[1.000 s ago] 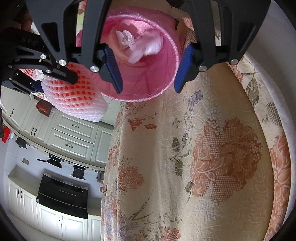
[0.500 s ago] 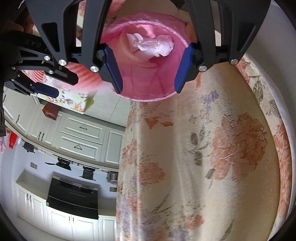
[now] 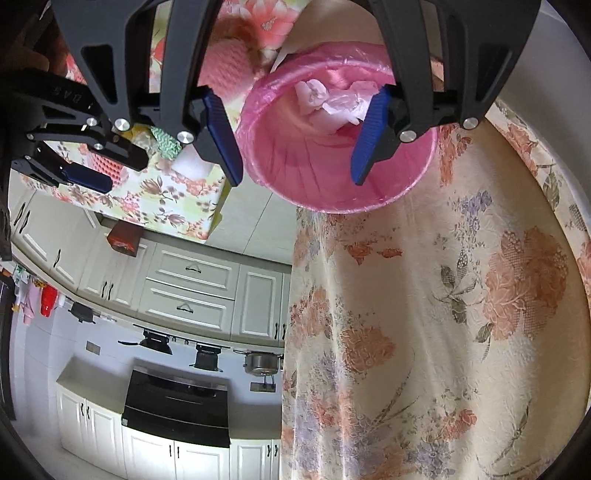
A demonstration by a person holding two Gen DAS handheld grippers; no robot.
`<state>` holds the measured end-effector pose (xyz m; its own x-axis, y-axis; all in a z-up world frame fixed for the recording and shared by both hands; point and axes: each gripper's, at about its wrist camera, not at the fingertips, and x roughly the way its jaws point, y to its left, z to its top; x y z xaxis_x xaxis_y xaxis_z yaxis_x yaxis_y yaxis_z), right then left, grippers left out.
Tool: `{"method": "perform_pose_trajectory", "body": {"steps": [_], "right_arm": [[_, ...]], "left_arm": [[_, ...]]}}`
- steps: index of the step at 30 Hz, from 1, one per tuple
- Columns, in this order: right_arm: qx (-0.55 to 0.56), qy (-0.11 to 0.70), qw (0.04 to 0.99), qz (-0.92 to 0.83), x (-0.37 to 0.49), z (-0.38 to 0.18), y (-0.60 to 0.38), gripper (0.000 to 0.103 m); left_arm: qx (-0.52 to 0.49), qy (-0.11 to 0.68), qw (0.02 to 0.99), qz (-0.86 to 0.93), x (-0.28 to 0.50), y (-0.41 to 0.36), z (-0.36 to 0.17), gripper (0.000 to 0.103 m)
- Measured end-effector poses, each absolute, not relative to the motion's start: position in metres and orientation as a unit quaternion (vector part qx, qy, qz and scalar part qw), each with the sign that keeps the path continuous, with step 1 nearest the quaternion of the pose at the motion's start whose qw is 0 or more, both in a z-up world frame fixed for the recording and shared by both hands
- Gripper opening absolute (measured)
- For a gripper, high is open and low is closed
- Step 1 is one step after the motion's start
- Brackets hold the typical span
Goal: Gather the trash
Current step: 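Lower the pink foam net into the bin and open the right tool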
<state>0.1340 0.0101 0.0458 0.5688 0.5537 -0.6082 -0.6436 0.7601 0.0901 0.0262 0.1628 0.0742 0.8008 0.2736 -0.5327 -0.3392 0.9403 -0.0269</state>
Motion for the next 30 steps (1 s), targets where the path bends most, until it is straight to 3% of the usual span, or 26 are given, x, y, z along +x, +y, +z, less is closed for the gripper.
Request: {"method": "perform_pose_trajectory", "body": {"steps": [15,17,18,20,24,30], "right_arm": [[-0.117,0.406,0.834,0.354,0.078,-0.043,-0.012,0.079],[-0.136,0.439,0.815,0.353,0.076,-0.065,-0.004,0.07],[-0.134,0.454,0.804,0.36,0.075,-0.073,0.0,0.058],[-0.146,0.459,0.795,0.368,0.068,-0.08,0.005,0.055],[-0.133,0.462,0.79,0.381,0.069,-0.072,0.0,0.036],[-0.119,0.42,0.809,0.393,0.073,-0.036,0.009,0.03]], "left_arm": [[-0.072,0.276,0.945,0.162,0.027,0.175,0.062,0.059],[-0.077,0.276,0.945,0.16,0.027,0.176,0.06,0.059],[-0.077,0.275,0.945,0.159,0.026,0.175,0.061,0.059],[-0.077,0.272,0.946,0.158,0.023,0.177,0.062,0.059],[-0.087,0.267,0.945,0.167,0.018,0.187,0.063,0.058],[-0.095,0.263,0.946,0.165,0.015,0.193,0.061,0.058]]}}
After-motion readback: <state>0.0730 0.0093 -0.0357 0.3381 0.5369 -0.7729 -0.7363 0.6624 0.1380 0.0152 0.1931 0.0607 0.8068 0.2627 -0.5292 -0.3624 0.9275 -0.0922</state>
